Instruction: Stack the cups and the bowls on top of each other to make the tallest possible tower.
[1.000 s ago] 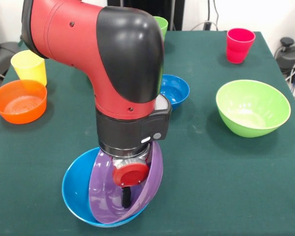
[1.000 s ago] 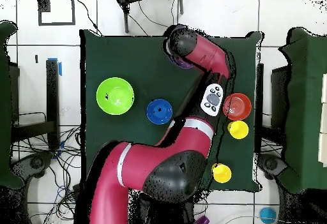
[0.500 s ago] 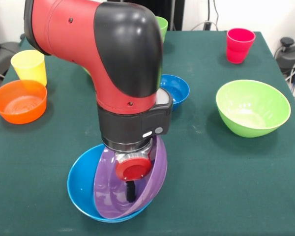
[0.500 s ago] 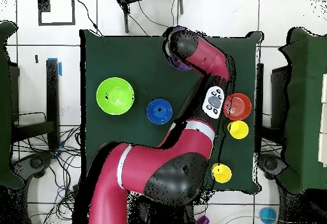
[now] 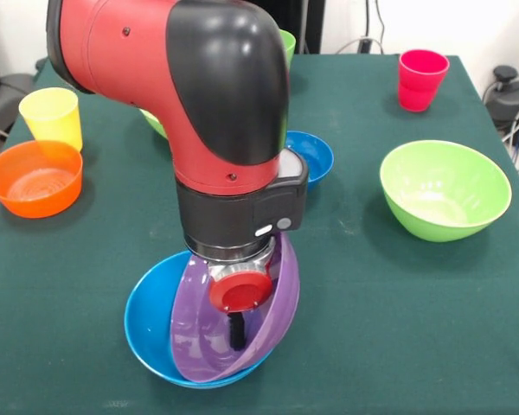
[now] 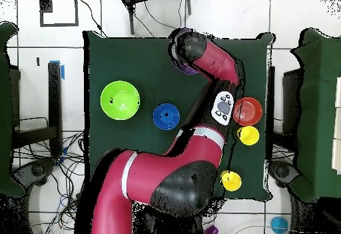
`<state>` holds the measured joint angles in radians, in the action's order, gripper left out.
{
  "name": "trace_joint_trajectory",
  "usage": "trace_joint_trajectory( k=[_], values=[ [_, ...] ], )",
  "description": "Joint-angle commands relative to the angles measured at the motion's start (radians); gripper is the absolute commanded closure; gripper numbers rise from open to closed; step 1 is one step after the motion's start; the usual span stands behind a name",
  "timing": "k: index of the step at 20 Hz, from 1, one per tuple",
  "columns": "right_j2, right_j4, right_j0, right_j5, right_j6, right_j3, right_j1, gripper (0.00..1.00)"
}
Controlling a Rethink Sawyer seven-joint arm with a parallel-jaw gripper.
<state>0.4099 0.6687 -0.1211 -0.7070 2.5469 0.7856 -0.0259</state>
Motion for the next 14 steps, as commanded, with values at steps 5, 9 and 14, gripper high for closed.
trace_joint_trajectory(
  k=[5, 9, 14],
  values=[
    [-0.153, -0.079, 0.045, -0.058, -0.051, 0.133, 0.029, 0.00],
    [-0.155, -0.077, 0.055, -0.057, -0.045, 0.155, 0.046, 0.00],
    [-0.164, -0.077, 0.062, -0.051, -0.043, 0.177, 0.059, 0.00]
  ],
)
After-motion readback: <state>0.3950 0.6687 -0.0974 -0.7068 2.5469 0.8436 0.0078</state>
